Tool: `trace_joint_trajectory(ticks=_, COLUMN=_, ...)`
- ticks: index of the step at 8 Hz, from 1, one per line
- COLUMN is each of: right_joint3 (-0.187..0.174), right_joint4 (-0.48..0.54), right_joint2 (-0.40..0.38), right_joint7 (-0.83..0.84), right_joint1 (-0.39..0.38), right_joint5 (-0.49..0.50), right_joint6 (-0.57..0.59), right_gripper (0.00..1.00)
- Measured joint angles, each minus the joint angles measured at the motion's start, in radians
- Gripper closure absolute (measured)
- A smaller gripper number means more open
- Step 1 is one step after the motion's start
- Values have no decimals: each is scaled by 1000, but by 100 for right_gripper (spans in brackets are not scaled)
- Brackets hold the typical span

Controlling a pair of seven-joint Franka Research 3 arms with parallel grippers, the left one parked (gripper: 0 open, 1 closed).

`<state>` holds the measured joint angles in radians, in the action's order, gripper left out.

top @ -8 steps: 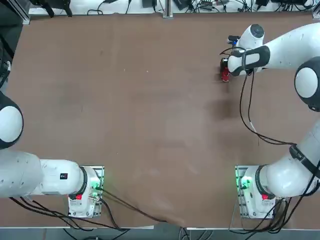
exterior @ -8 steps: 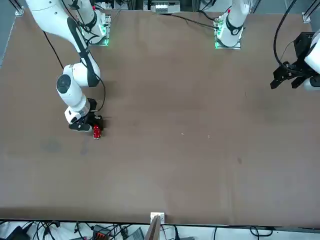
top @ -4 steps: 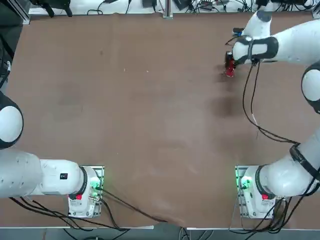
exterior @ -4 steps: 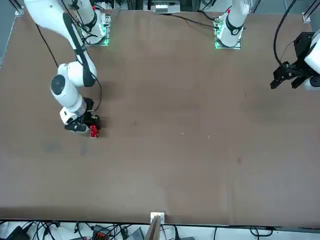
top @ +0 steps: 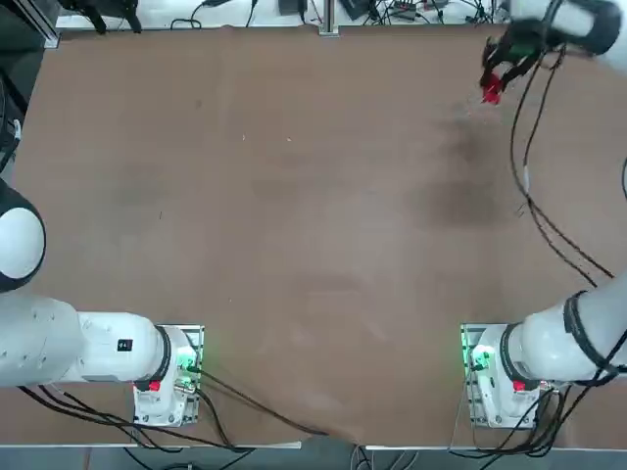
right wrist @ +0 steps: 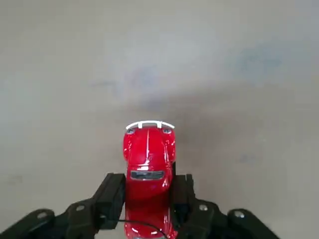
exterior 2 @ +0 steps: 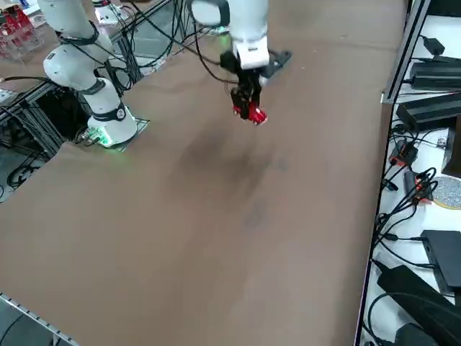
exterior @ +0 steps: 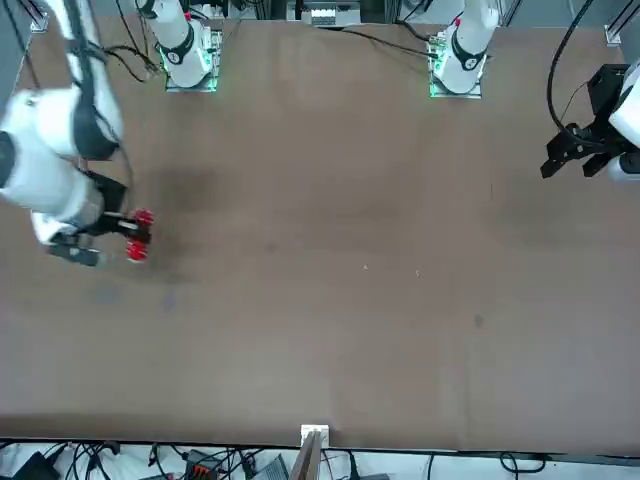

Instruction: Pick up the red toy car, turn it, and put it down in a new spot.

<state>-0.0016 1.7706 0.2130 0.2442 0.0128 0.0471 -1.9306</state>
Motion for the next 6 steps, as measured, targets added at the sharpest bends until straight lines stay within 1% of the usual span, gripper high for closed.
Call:
trace_joint_trajectory(ticks=1, right_joint3=-1, right_joint4=-64, right_joint2=4, right_joint7=38, right_joint1=29, right_joint5=0, right_joint6=44, right_gripper=49)
trace_joint_trajectory(ticks=2, right_joint3=-1, right_joint4=-103, right_joint2=8, right_joint7=104, right_joint1=55, right_joint5=0, right_joint6=59, right_gripper=49)
trace_joint_trajectory(ticks=4, right_joint3=-7, right_joint4=-139, right_joint2=34, right_joint7=307, right_joint1=92, right_joint5=-5, right_joint6=62, right_gripper=49)
trace_joint_trajectory(ticks=6, right_joint3=-37, right_joint4=-196, right_joint2=96, right_joint7=461, right_joint1=128, right_joint5=-5, right_joint6=61, right_gripper=49)
